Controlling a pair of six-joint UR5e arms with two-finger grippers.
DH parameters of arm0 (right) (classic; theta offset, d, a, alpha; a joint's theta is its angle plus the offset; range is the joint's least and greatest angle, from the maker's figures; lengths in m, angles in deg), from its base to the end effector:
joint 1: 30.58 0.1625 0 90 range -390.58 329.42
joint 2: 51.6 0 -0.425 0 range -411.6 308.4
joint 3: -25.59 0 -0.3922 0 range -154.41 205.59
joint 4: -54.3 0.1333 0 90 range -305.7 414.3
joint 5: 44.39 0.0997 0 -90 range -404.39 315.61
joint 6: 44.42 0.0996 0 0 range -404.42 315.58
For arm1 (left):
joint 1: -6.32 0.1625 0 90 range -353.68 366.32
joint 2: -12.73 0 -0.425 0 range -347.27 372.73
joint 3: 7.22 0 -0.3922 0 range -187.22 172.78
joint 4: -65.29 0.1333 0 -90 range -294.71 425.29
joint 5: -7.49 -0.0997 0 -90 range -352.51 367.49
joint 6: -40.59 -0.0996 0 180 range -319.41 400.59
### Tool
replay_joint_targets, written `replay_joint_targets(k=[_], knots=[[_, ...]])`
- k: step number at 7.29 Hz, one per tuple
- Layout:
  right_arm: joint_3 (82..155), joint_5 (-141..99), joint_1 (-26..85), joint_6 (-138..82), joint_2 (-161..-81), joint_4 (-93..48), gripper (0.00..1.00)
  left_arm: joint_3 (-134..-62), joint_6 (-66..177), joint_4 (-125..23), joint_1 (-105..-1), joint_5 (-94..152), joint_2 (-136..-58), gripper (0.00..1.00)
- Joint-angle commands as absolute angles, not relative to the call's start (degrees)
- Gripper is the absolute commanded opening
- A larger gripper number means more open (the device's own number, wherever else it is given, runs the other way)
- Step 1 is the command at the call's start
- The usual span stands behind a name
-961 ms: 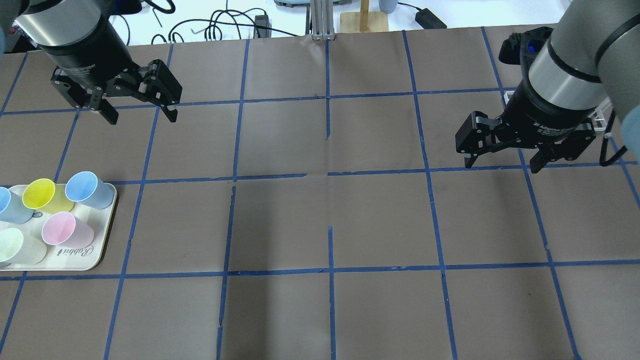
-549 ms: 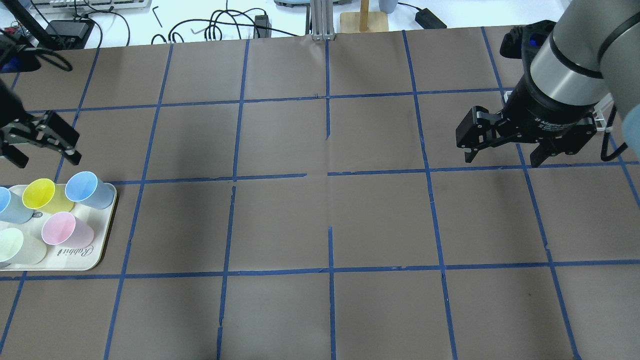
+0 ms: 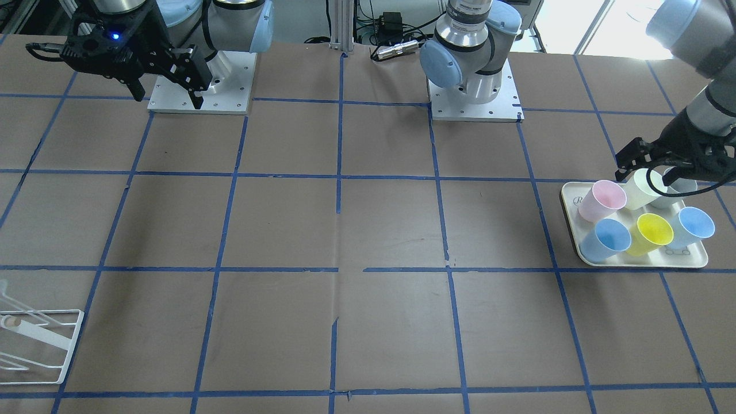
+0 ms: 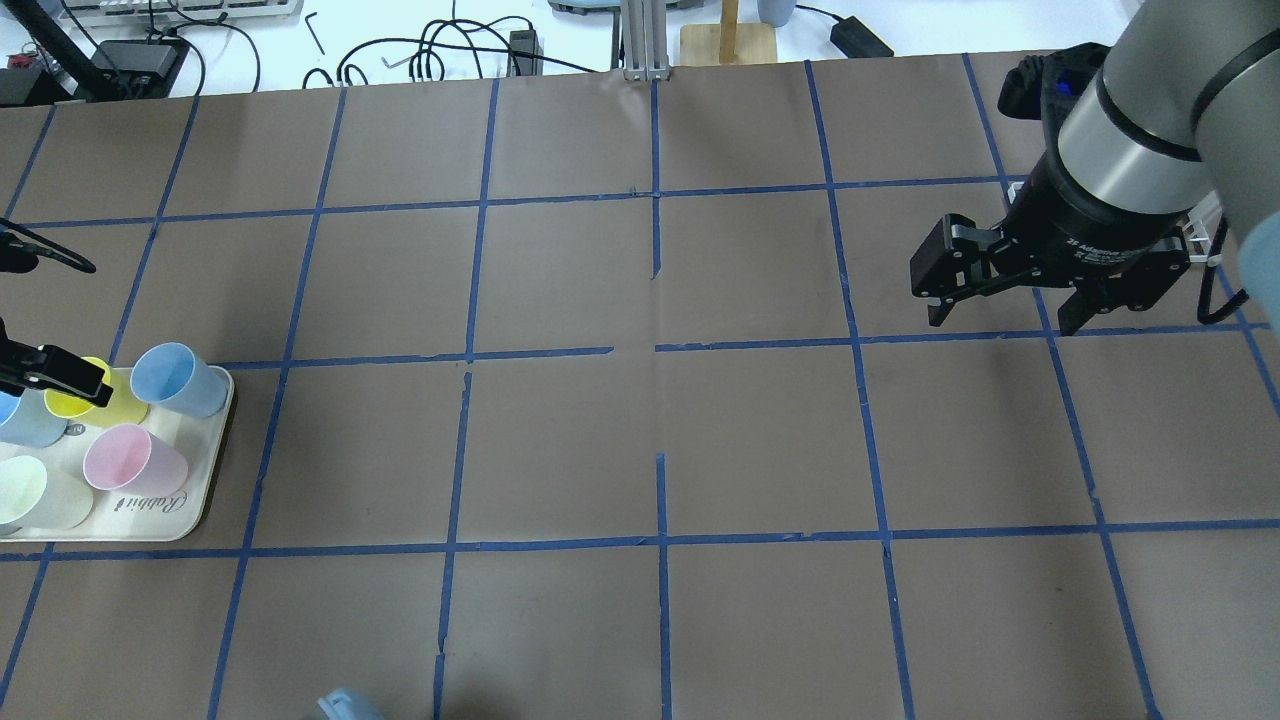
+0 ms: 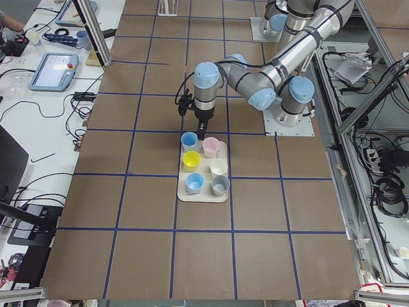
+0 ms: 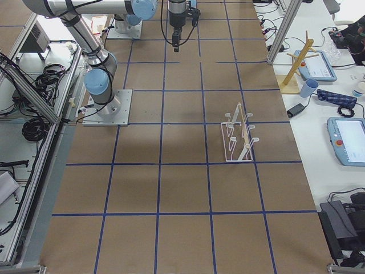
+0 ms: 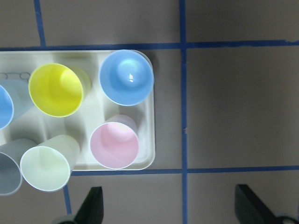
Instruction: Transfer IKEA cup to right arm and place on rack
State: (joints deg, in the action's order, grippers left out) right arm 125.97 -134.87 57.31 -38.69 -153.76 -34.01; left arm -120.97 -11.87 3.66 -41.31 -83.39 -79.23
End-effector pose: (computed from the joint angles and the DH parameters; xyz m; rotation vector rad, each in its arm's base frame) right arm 0.1176 -0.4069 0.4907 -0.2142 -3.1259 0.0029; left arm 0.2208 -0.4376 0.3223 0.2718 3.0849 -0.0311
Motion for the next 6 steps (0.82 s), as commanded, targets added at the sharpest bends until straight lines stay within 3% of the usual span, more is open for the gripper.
replay_joint_targets(k=[1,6], knots=[[126.05,-134.83,57.31,-38.71,-153.65,-34.12,1.0,-122.96,-19.06,5.79,-37.03,-82.17,-82.35,1.0],[126.05,-134.83,57.31,-38.71,-153.73,-34.12,1.0,-122.09,-19.53,6.75,-36.49,-81.54,-88.16,0.96]])
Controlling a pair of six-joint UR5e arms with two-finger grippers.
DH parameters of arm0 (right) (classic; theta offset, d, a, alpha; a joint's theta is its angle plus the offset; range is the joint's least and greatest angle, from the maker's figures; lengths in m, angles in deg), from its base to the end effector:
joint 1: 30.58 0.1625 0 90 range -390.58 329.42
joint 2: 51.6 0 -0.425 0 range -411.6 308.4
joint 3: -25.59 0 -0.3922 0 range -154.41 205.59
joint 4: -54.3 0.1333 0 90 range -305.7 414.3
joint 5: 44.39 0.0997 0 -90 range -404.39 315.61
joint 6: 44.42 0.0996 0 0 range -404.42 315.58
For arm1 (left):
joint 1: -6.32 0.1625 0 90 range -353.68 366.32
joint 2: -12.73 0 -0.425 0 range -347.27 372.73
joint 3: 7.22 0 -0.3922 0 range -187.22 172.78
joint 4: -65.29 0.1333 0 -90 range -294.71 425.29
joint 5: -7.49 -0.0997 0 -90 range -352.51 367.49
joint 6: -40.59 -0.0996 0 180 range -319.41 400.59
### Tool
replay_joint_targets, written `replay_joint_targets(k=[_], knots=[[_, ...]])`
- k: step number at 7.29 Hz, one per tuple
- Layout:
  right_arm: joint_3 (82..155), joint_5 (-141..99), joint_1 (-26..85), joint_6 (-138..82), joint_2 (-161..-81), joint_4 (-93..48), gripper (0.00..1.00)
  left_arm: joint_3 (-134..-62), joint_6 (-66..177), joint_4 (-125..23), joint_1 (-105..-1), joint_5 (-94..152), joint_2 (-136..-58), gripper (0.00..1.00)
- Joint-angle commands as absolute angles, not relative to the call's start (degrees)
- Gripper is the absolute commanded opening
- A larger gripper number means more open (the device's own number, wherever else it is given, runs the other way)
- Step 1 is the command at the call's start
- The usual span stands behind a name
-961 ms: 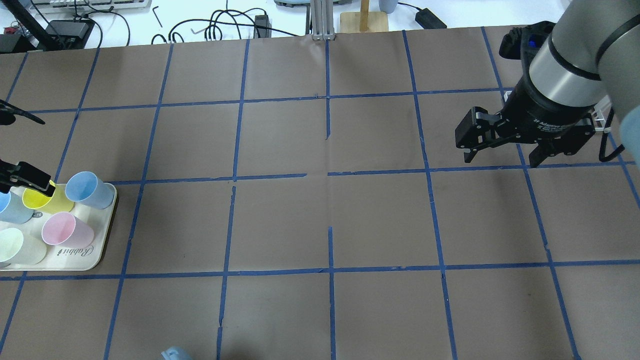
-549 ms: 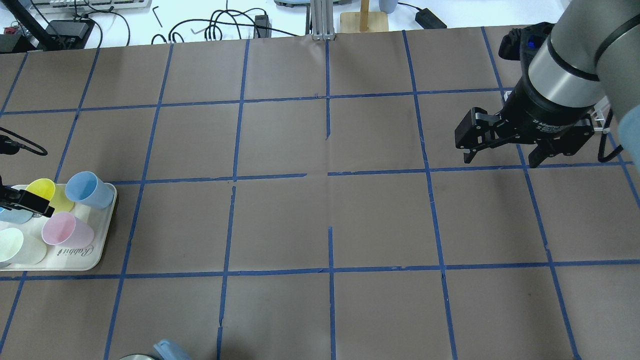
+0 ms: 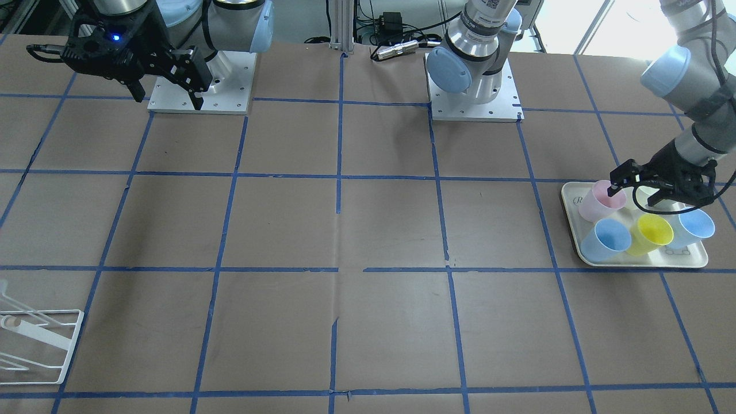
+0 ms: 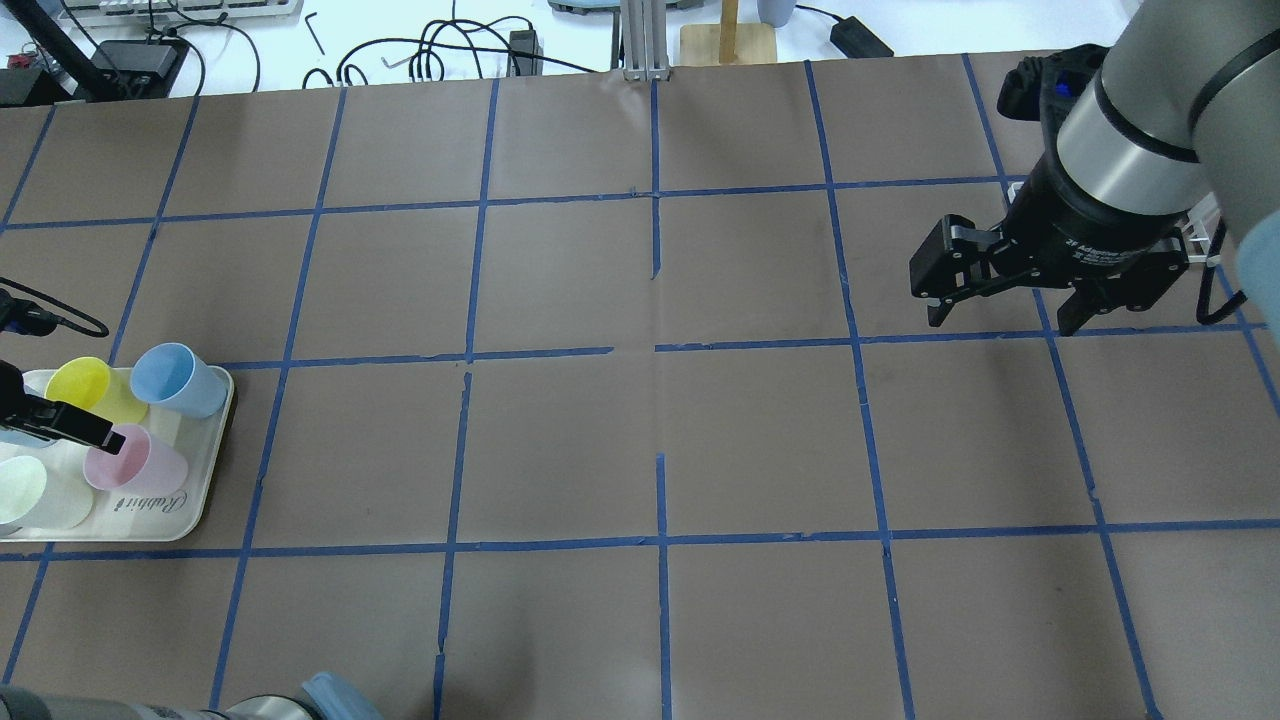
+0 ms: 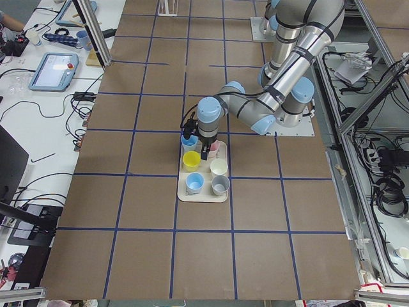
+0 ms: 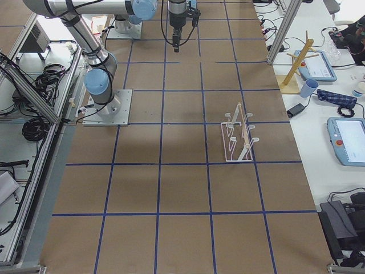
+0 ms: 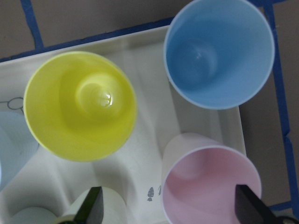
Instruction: Transfer IKEA cup to right arm and place on rack
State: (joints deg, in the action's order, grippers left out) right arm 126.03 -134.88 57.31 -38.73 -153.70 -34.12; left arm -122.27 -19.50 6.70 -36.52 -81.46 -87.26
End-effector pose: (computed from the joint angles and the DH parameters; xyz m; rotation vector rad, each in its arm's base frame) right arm 0.1175 -0.4074 0.4900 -0.2131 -3.1258 0.0026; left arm 0.2660 -0.4309 0.2502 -0.3459 -3.0600 -0.0352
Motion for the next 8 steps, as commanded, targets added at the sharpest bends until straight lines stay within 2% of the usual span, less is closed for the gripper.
replay_joint_targets(k=[1,2,4,5,6,7,8], knots=[[126.05,-134.75,57.31,-38.71,-153.73,-34.12,1.0,-122.0,-19.44,6.84,-36.49,-81.63,-88.25,0.86],[126.05,-134.75,57.31,-38.71,-153.73,-34.03,1.0,-122.35,-19.44,6.84,-36.57,-81.89,-88.26,0.73],[126.05,-134.75,57.31,-38.71,-153.82,-34.03,1.0,-122.7,-19.09,6.76,-36.49,-81.98,-88.52,0.7],[126.05,-134.83,57.31,-38.45,-153.82,-34.12,1.0,-122.36,-18.83,6.75,-36.57,-82.07,-88.87,0.63],[126.05,-134.83,57.4,-38.27,-153.82,-34.03,1.0,-122.18,-18.65,6.84,-36.49,-82.07,-89.48,0.44],[125.96,-135.1,57.32,-38.01,-153.73,-34.12,1.0,-122.87,-18.56,9.54,-36.57,-82.25,-89.83,0.37],[125.96,-135.1,57.31,-38.1,-153.65,-33.77,1.0,-122.88,-18.56,10.61,-36.49,-82.25,-90.1,0.33]])
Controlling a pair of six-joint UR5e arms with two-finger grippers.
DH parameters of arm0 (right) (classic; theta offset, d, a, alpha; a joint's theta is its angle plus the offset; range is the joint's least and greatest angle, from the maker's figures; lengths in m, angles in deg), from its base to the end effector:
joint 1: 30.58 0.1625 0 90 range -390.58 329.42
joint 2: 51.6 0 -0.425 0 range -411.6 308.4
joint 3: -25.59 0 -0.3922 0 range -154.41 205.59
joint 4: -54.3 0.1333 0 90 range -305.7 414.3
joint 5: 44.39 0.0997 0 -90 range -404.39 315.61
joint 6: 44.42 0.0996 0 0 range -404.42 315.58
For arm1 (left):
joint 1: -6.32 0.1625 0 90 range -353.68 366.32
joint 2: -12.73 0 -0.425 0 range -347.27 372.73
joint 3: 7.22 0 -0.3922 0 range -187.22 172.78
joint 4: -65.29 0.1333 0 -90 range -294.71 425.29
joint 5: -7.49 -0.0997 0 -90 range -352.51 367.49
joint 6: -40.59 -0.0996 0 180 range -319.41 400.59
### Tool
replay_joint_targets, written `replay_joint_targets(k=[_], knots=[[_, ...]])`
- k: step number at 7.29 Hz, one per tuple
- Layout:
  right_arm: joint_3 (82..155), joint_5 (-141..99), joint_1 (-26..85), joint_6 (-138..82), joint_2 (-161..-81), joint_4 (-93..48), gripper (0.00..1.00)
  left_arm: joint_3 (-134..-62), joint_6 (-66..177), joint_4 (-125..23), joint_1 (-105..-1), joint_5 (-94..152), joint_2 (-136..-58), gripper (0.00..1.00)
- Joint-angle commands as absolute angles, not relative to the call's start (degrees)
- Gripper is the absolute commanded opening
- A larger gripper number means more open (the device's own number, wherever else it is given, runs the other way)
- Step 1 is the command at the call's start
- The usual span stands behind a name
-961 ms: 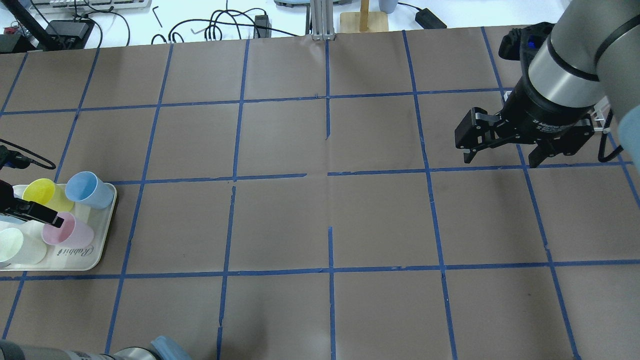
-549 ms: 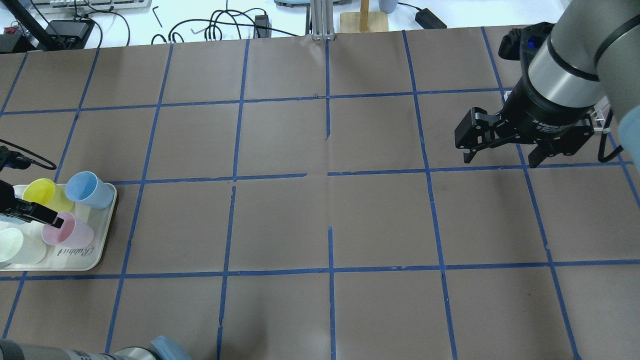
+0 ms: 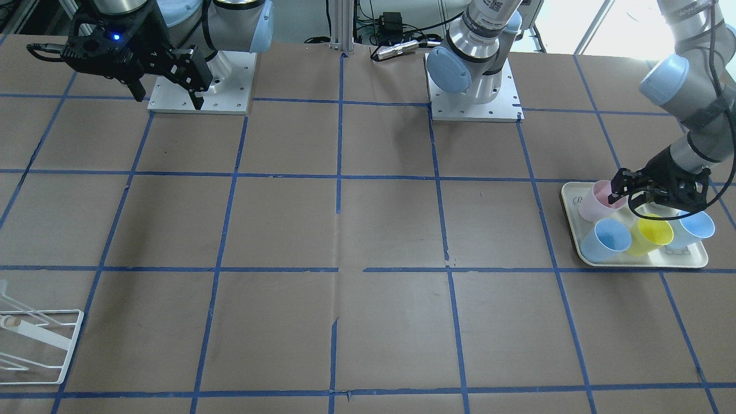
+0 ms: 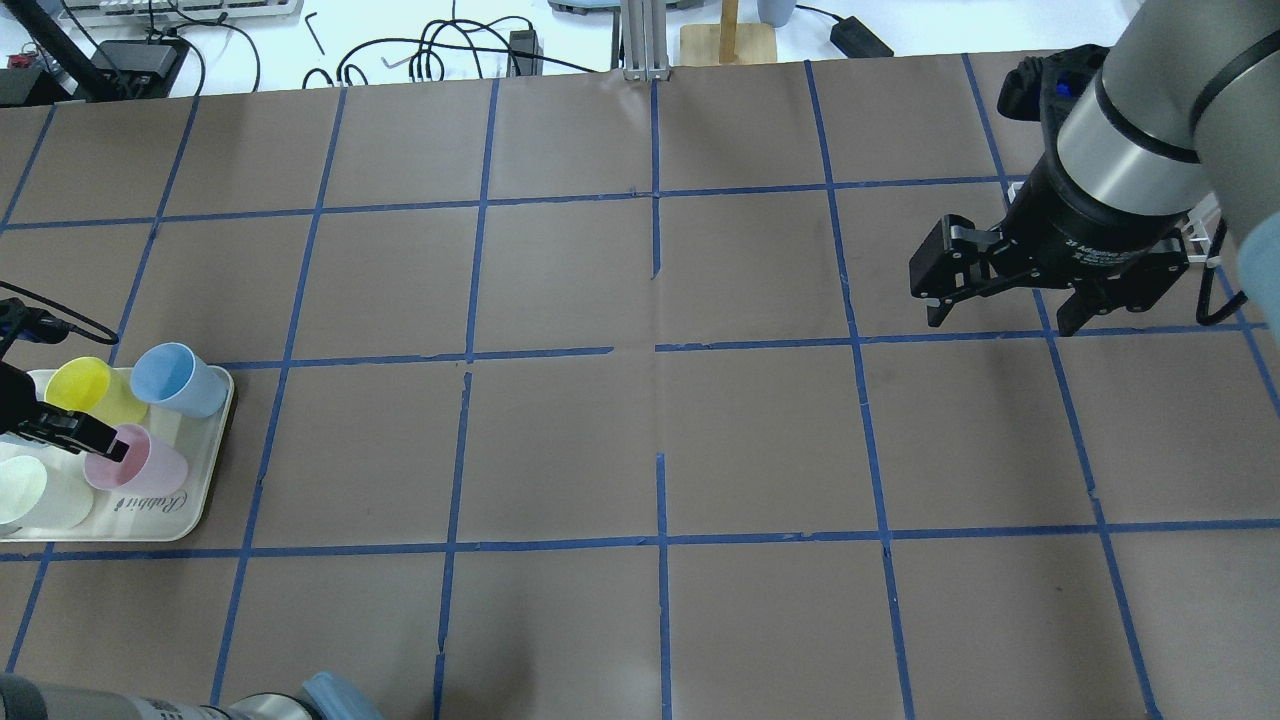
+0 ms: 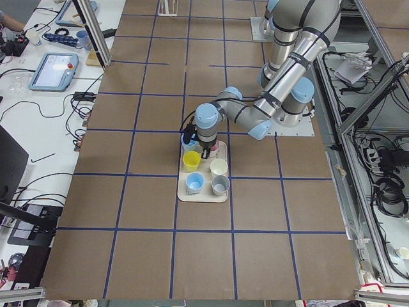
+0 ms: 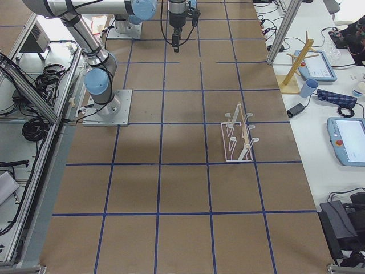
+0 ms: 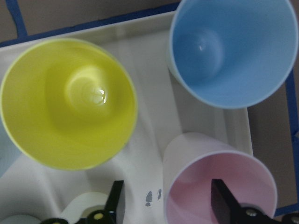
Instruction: Transfer IKEA cup to right arm and place on rack
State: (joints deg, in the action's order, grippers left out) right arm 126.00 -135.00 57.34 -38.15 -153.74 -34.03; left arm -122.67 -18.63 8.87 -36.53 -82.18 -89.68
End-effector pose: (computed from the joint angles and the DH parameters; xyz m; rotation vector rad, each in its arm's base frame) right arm 0.1175 -0.4070 0.4903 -0.2280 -3.1227 0.0022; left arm 0.2704 -0.4334 0.2301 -0.3233 -3.0607 -0.0618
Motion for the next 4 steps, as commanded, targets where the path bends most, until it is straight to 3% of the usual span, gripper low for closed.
replay_joint_targets(k=[1,4], knots=[[125.96,-135.71,57.23,-38.1,-153.56,-33.68,1.0,-122.88,-18.65,10.01,-36.57,-82.33,-89.93,0.24],[126.14,-135.1,57.23,-38.1,-153.56,-34.12,1.0,-122.97,-18.48,6.34,-36.92,-82.34,-88.35,0.0]])
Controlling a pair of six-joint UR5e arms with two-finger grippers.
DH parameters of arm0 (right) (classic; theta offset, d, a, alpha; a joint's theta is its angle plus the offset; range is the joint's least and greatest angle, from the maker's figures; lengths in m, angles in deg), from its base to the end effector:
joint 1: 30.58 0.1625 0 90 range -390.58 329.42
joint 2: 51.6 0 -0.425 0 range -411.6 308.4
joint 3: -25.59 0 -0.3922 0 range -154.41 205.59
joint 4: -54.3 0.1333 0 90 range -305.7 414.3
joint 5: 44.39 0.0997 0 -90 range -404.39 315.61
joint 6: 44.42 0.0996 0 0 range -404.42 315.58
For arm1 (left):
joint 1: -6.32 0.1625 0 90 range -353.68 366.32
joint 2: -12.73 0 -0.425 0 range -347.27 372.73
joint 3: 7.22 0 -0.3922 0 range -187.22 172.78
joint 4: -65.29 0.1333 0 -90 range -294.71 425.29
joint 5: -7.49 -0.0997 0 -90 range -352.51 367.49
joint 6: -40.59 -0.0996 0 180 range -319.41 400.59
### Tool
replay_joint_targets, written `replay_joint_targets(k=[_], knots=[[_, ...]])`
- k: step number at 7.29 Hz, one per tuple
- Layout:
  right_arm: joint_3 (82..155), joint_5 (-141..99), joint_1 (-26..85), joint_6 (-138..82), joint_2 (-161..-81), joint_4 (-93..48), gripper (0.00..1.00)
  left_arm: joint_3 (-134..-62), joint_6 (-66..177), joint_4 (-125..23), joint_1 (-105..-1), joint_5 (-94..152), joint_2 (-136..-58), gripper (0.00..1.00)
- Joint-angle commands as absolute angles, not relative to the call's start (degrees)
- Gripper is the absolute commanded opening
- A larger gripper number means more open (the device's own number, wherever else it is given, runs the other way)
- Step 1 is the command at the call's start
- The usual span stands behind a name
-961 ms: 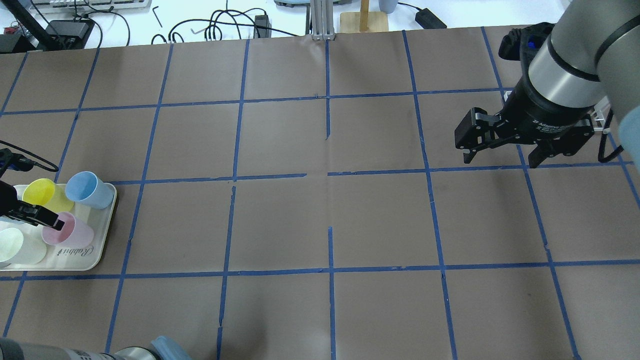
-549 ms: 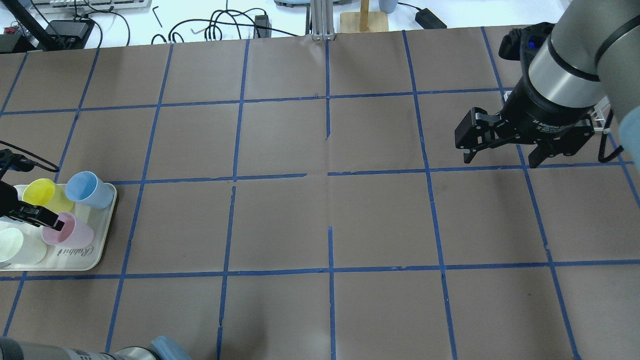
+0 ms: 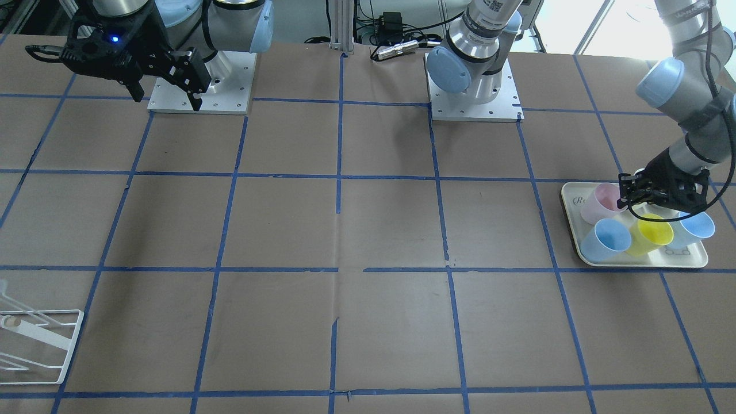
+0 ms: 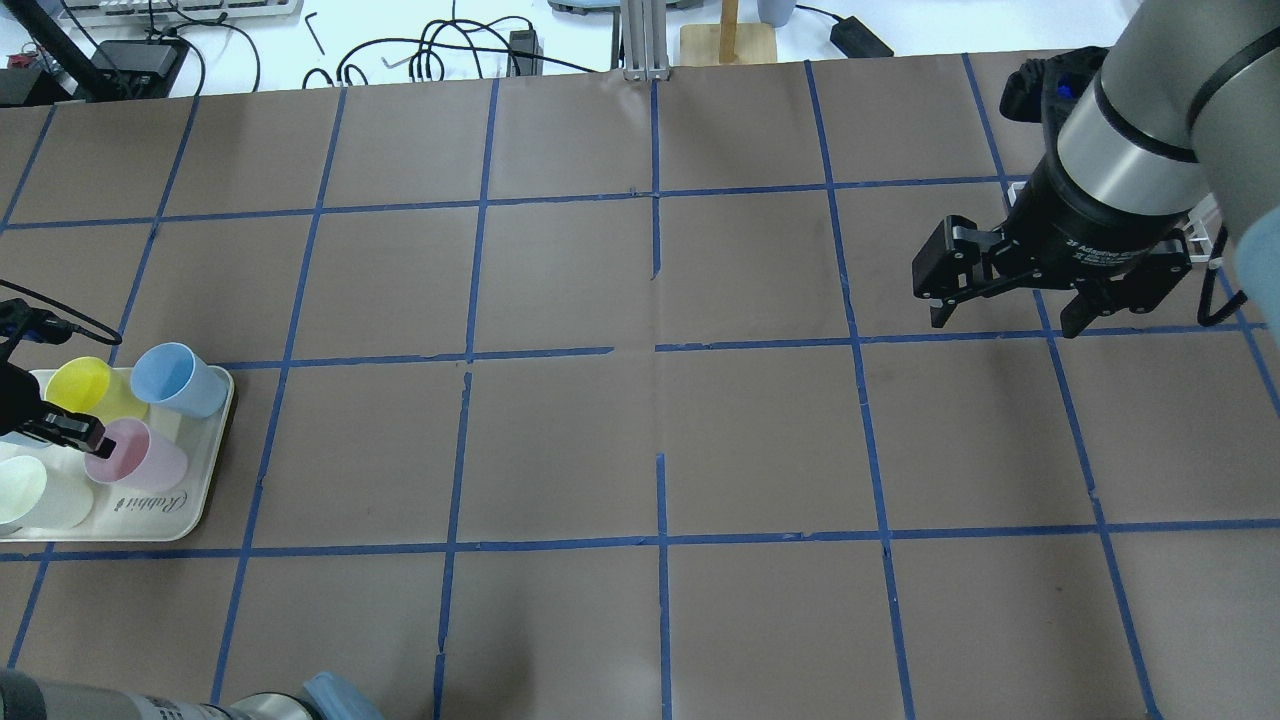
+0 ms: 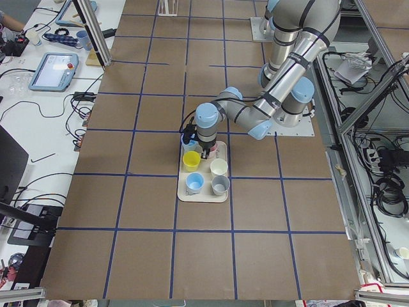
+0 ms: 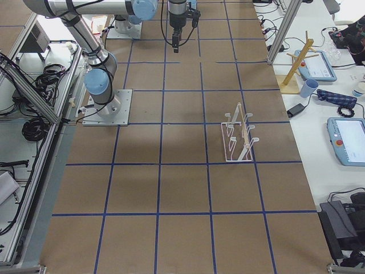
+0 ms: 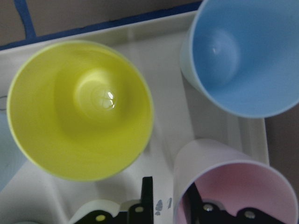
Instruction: Transfer IKEA cup to right arm and place on rack
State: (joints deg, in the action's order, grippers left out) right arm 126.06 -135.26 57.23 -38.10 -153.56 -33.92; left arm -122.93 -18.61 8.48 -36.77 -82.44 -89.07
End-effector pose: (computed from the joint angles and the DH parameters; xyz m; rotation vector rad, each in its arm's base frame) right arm 0.1163 -0.4079 0.4884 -0.2319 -3.1176 -0.0071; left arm 0.2666 -0.4321 0.2329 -0.3296 -3.0622 -0.0683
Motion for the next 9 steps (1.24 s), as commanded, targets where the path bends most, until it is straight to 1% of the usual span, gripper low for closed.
replay_joint_targets(k=[1,3,4,6,7,8,9], knots=[[126.66,-135.01,57.23,-38.1,-153.56,-34.29,1.0,-122.97,-18.48,5.97,-37.01,-82.25,-88.17,0.0],[127.37,-134.84,57.23,-38.01,-153.65,-34.21,1.0,-122.18,-18.48,4.48,-36.84,-82.33,-87.38,0.0],[127.37,-134.83,57.23,-38.1,-153.65,-34.21,1.0,-120.61,-18.56,-0.4,-36.75,-81.55,-84.85,0.0],[127.37,-133.79,57.14,-38.44,-153.47,-34.03,1.0,-113.34,-18.3,-21.79,-37.36,-72.62,-80.63,0.0],[127.11,-131.6,57.05,-38.1,-153.56,-34.2,1.0,-110.52,-17.86,-31.47,-37.45,-63.79,-79.91,0.0],[126.93,-131.41,56.62,-38.1,-153.64,-34.12,1.0,-109.53,-17.77,-40.79,-37.54,-56.05,-79.64,0.0],[126.84,-126.27,56.26,-38.1,-153.56,-34.12,1.0,-109.69,-16.73,-50.19,-38.06,-47.44,-79.73,0.0]])
